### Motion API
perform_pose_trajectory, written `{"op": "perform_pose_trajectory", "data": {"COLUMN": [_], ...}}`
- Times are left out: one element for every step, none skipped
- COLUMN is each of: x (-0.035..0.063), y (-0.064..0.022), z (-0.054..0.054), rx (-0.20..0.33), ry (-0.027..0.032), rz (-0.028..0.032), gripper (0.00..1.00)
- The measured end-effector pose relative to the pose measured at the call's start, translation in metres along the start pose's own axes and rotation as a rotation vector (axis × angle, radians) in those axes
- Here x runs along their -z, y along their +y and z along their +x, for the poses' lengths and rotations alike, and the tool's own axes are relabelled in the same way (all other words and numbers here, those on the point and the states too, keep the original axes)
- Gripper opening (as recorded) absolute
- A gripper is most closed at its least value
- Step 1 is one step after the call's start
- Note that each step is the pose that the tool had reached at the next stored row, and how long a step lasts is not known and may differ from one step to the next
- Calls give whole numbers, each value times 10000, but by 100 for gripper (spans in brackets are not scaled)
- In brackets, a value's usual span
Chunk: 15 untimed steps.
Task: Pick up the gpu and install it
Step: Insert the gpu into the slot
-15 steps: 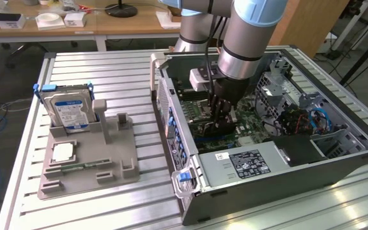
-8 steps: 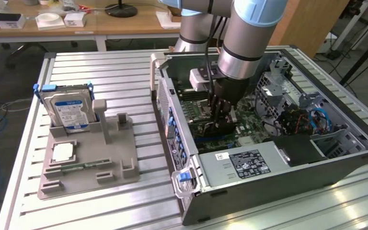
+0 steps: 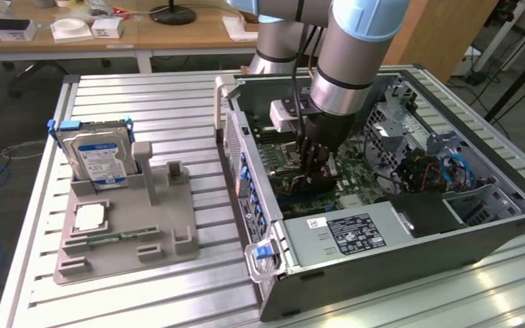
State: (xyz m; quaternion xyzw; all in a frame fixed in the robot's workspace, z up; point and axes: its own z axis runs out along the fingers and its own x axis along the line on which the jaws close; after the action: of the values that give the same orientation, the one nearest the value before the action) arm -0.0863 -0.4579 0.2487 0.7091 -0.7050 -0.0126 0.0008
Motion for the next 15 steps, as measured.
{"op": "perform_pose_trajectory", "data": {"x": [-1,-2,-2,-2,-2,-2,-5,-9,-8,-3,3,18,45,77,114], "y": [0,0,0,0,0,0,1,1,1,1,1,1,1,2,2], "z": [0,-1,-1,-1,-1,-1,-2,-3,-2,-2,-1,-1,-1,-2,-3], "rx": [-1,-1,-1,-1,-1,-1,-2,-3,-3,-3,-2,-1,-1,-1,-1], "ry": [-2,-3,-3,-4,-3,-4,-18,-22,-16,-5,-2,-4,-1,-4,-5], "rz": [1,1,2,1,2,2,2,7,9,2,1,2,1,2,3], "gripper": [26,26,26,26,26,26,26,27,27,34,34,34,34,34,34]}}
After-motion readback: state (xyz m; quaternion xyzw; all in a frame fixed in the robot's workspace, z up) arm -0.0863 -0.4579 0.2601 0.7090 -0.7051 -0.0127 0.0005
